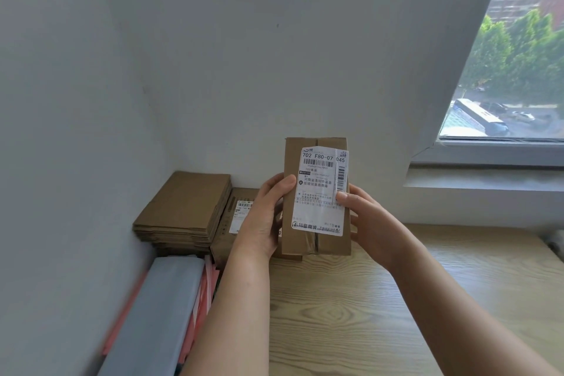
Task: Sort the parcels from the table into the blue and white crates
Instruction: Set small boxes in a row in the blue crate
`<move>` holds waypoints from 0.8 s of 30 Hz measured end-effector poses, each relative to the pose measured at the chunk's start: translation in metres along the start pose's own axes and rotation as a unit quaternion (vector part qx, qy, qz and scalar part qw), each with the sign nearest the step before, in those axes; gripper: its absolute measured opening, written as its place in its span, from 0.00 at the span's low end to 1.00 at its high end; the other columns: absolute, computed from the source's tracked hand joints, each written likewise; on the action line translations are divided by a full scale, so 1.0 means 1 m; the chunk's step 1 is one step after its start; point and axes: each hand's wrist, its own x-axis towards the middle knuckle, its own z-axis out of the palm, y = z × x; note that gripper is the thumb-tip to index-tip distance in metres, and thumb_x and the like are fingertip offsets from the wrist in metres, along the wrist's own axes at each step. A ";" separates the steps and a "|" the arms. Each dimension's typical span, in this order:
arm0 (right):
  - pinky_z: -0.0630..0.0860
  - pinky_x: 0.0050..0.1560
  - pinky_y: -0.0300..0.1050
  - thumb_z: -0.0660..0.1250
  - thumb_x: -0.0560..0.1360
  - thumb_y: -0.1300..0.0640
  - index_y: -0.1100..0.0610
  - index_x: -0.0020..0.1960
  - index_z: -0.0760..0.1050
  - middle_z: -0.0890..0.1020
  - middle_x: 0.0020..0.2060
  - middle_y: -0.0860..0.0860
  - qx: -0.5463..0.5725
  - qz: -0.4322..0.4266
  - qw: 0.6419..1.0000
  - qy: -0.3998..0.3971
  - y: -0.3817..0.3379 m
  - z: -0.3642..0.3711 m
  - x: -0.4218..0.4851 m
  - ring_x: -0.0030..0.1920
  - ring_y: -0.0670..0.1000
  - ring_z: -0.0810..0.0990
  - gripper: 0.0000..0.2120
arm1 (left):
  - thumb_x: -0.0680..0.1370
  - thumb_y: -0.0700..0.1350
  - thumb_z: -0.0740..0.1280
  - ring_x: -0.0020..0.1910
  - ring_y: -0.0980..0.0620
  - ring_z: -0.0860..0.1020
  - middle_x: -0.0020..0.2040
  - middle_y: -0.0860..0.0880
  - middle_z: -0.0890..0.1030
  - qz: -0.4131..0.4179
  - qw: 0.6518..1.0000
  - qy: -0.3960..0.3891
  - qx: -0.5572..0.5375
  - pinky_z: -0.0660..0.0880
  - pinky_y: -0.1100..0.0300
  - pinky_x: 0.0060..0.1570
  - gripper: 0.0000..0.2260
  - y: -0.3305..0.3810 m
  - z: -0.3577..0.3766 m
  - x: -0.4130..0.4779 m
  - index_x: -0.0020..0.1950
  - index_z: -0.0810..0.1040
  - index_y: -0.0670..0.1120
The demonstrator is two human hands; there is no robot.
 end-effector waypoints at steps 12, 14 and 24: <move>0.73 0.63 0.57 0.72 0.68 0.48 0.48 0.73 0.67 0.83 0.60 0.51 -0.005 -0.008 1.000 -0.003 -0.001 0.006 -0.002 0.61 0.54 0.81 0.35 | 0.66 0.55 0.80 0.67 0.34 0.74 0.63 0.39 0.81 0.013 0.999 -0.018 -0.042 0.64 0.32 0.70 0.35 0.000 -0.007 -0.006 0.70 0.74 0.49; 0.75 0.62 0.56 0.72 0.69 0.47 0.49 0.73 0.67 0.83 0.60 0.51 -0.007 -0.006 1.000 0.001 -0.001 0.008 -0.003 0.60 0.54 0.81 0.34 | 0.66 0.56 0.80 0.66 0.36 0.76 0.64 0.40 0.80 0.011 0.999 -0.017 -0.037 0.67 0.33 0.69 0.35 -0.001 -0.008 -0.007 0.70 0.74 0.49; 0.73 0.66 0.60 0.74 0.67 0.43 0.49 0.73 0.68 0.83 0.59 0.50 -0.017 0.002 1.000 0.013 0.006 0.012 -0.006 0.59 0.53 0.82 0.36 | 0.65 0.58 0.80 0.65 0.37 0.77 0.64 0.41 0.80 -0.017 0.999 -0.009 -0.037 0.68 0.35 0.68 0.37 -0.002 -0.012 -0.009 0.70 0.75 0.48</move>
